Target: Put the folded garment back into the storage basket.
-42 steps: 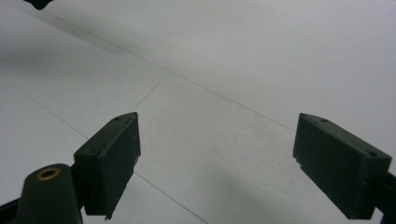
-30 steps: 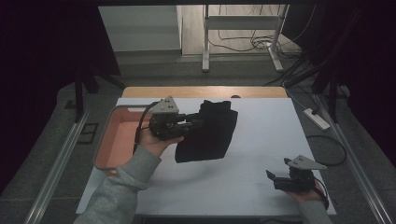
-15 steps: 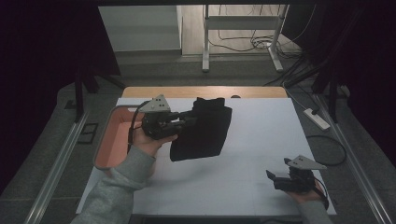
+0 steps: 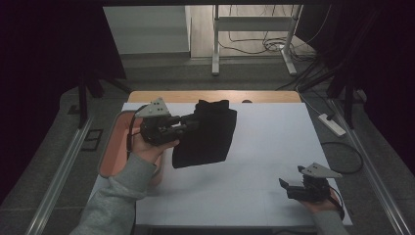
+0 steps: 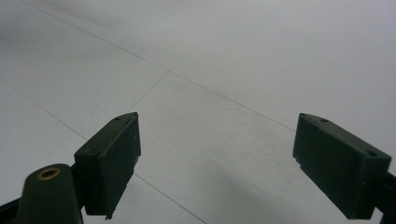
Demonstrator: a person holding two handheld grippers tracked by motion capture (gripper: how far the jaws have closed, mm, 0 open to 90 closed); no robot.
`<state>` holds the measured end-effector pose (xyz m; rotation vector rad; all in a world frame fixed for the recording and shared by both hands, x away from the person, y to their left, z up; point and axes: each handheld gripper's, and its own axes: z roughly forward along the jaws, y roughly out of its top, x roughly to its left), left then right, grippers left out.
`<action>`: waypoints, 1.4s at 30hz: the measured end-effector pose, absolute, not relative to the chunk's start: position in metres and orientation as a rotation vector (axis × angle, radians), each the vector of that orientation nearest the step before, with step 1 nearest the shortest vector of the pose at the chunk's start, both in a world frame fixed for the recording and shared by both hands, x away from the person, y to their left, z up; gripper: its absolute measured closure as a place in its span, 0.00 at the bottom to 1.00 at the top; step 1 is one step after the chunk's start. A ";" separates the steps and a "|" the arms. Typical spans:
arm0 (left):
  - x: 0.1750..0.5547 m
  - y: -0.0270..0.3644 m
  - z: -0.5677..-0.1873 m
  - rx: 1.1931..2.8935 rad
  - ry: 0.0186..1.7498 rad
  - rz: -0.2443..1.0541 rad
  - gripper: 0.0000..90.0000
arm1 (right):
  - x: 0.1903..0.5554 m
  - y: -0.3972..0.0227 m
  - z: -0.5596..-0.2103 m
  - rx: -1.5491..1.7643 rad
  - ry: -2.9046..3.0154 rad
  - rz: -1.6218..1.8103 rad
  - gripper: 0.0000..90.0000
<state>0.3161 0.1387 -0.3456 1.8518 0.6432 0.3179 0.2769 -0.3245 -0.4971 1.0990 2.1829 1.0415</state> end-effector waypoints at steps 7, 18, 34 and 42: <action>0.314 0.146 -0.343 1.837 0.658 0.327 0.82 | 0.277 -0.325 -0.497 1.101 2.179 1.039 0.18; 0.310 0.163 -0.340 1.811 0.683 0.350 0.82 | 0.277 -0.325 -0.497 1.102 2.181 1.038 0.18; 0.306 0.185 -0.336 1.790 0.723 0.384 0.82 | 0.277 -0.324 -0.497 1.101 2.181 1.037 0.18; 0.304 0.196 -0.330 1.798 0.739 0.413 0.82 | 0.277 -0.325 -0.497 1.100 2.185 1.035 0.18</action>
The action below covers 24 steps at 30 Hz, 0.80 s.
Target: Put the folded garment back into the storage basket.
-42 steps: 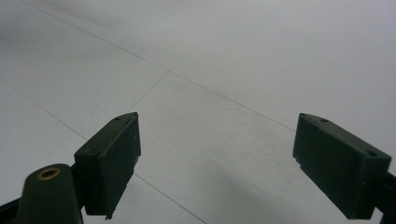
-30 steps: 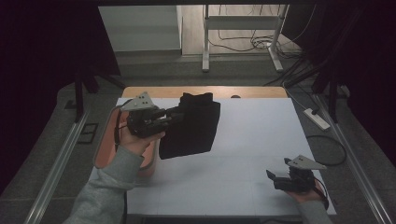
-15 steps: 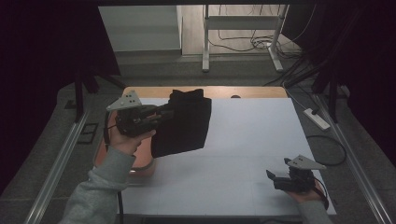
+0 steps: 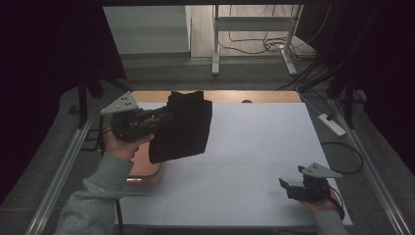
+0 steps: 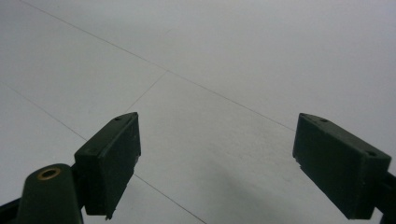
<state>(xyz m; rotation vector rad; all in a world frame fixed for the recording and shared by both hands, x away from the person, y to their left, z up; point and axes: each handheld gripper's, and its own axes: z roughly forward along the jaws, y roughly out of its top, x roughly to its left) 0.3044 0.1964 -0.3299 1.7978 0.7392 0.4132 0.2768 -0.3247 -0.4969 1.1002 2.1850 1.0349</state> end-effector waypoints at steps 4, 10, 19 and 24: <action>0.304 0.200 -0.329 1.806 0.750 0.422 0.82 | 0.277 -0.324 -0.497 1.101 2.179 1.033 0.18; 0.303 0.205 -0.325 1.809 0.757 0.433 0.82 | 0.277 -0.324 -0.497 1.102 2.178 1.034 0.18; 0.300 0.224 -0.316 1.795 0.796 0.460 0.82 | 0.277 -0.325 -0.496 1.103 2.175 1.033 0.18; 0.298 0.233 -0.313 1.794 0.814 0.479 0.82 | 0.277 -0.325 -0.496 1.103 2.173 1.039 0.18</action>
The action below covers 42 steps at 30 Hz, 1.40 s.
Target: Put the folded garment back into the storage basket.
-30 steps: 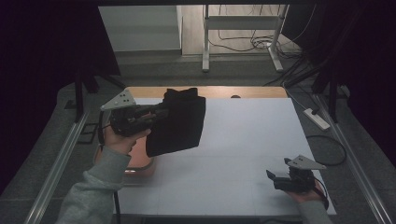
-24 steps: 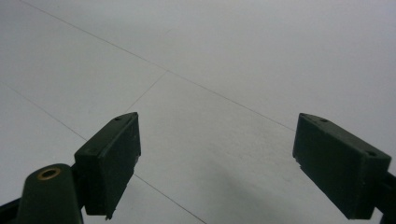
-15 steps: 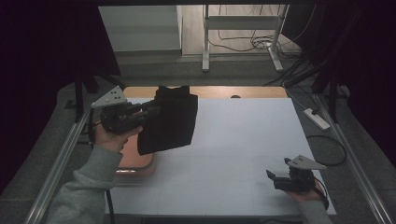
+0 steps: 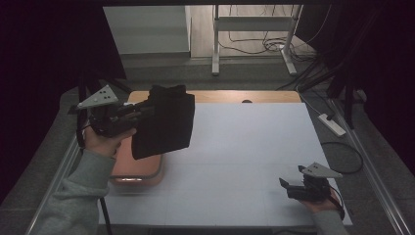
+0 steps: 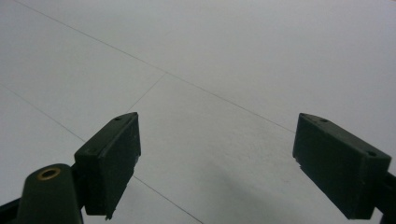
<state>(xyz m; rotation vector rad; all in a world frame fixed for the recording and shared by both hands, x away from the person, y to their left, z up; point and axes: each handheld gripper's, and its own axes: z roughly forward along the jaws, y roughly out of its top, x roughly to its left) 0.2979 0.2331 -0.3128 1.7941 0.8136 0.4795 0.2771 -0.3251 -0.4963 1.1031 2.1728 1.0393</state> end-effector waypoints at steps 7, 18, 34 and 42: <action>0.294 0.244 -0.312 1.779 0.833 0.492 0.82 | 0.277 -0.325 -0.496 1.108 2.170 1.043 0.18; 0.289 0.260 -0.316 1.781 0.869 0.508 0.82 | 0.277 -0.325 -0.496 1.109 2.170 1.040 0.18; 0.277 0.286 -0.319 1.773 0.925 0.541 0.82 | 0.278 -0.325 -0.497 1.107 2.175 1.034 0.18; 0.273 0.296 -0.322 1.772 0.948 0.548 0.82 | 0.278 -0.325 -0.497 1.108 2.175 1.031 0.18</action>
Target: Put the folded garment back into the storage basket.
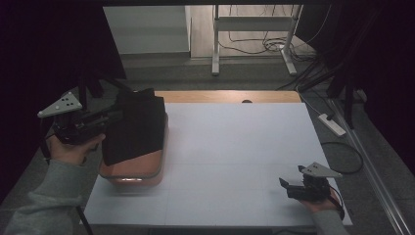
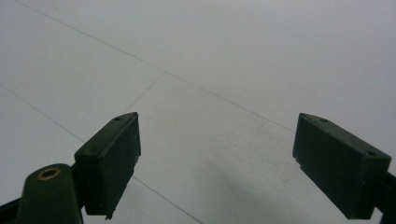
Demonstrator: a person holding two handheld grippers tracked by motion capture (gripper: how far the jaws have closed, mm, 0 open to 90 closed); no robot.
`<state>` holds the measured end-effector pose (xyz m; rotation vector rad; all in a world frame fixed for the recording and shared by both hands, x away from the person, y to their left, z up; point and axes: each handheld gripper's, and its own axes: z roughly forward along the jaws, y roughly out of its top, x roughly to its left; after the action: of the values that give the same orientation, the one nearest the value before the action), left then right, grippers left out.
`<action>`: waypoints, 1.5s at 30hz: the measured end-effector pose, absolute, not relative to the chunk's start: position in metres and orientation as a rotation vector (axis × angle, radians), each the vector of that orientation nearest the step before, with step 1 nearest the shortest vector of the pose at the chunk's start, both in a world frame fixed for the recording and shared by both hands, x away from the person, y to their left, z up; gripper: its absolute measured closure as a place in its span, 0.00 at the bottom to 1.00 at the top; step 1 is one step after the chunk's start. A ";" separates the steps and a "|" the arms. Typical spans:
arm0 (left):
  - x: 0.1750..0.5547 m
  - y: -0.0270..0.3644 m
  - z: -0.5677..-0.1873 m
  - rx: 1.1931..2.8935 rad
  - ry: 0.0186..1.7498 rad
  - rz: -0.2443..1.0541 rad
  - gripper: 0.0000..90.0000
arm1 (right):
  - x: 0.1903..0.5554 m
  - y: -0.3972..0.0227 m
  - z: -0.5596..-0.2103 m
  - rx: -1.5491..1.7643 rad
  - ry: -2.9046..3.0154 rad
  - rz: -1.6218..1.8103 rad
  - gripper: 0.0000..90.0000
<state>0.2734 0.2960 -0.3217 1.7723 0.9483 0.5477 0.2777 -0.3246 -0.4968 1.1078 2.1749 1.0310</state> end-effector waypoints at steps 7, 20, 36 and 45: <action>0.271 0.302 -0.326 1.771 0.967 0.551 0.82 | 0.278 -0.324 -0.497 1.107 2.176 1.030 0.18; 0.270 0.305 -0.340 1.793 0.985 0.534 0.82 | 0.278 -0.324 -0.497 1.107 2.175 1.026 0.18; 0.280 0.305 -0.369 1.834 1.036 0.479 0.82 | 0.278 -0.324 -0.498 1.104 2.179 1.020 0.18; 0.296 0.303 -0.395 1.884 1.079 0.417 0.82 | 0.278 -0.323 -0.498 1.103 2.182 1.016 0.18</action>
<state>0.2956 0.3033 -0.3953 1.8835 1.0787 0.4168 0.2782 -0.3235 -0.4981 1.1031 2.1823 1.0165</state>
